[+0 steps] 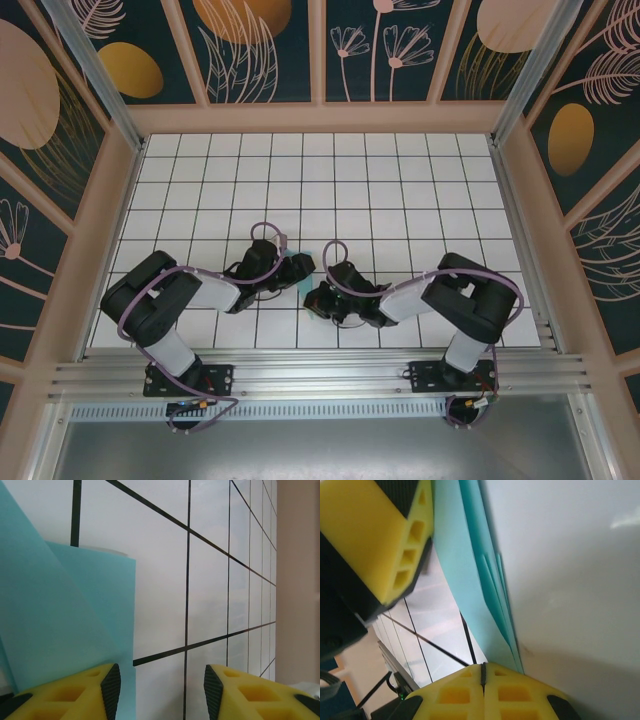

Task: Fold a paper plane with a square sheet of paper (pick it up from the middle)
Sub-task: Perform the fifth fold on the wing at the bottom-center of the table.

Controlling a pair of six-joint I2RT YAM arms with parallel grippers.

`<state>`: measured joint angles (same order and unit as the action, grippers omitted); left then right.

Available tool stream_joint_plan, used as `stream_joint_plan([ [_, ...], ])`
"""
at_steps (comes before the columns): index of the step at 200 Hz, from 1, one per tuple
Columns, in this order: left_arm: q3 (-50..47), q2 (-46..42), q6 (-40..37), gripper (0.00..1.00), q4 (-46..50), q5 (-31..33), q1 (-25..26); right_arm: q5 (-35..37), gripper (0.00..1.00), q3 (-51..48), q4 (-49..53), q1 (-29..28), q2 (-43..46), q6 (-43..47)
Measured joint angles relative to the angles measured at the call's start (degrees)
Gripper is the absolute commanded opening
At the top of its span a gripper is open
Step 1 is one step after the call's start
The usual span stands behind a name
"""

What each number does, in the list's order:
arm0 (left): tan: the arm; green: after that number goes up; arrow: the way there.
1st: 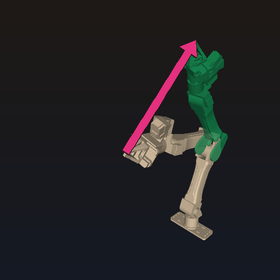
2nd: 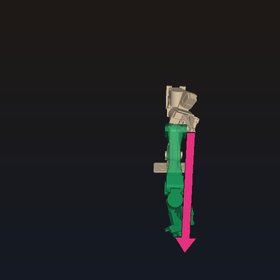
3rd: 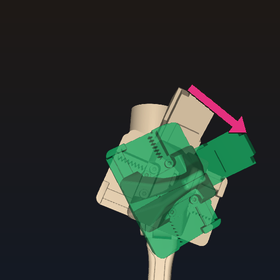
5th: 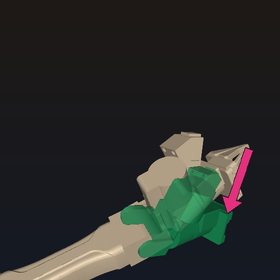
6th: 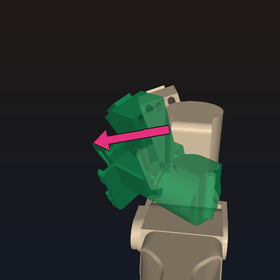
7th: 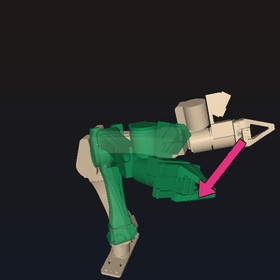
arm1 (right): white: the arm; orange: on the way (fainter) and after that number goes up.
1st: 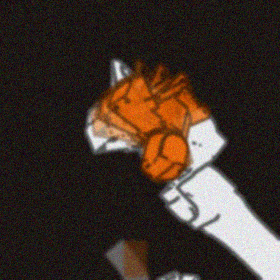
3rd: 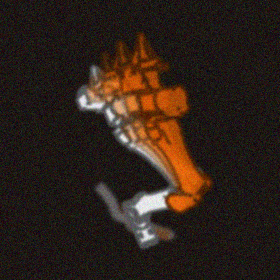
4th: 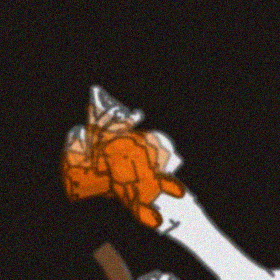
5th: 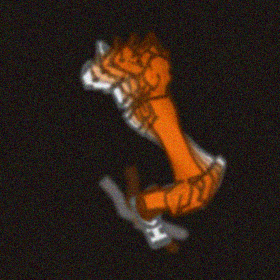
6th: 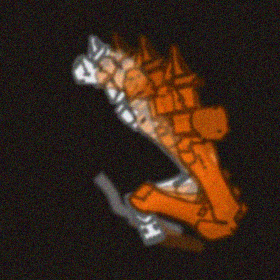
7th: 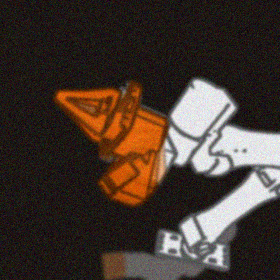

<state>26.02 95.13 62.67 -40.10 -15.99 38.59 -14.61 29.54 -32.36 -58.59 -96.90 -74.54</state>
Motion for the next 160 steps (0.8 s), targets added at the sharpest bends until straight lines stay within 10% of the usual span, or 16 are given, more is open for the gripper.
stream_joint_plan([
  [160, 0.0, 0.0, 0.0, 0.49, 0.3, 0.0, 0.0, -0.5, 0.09, -3.6, 6.4, -2.8, 8.4, 2.3],
])
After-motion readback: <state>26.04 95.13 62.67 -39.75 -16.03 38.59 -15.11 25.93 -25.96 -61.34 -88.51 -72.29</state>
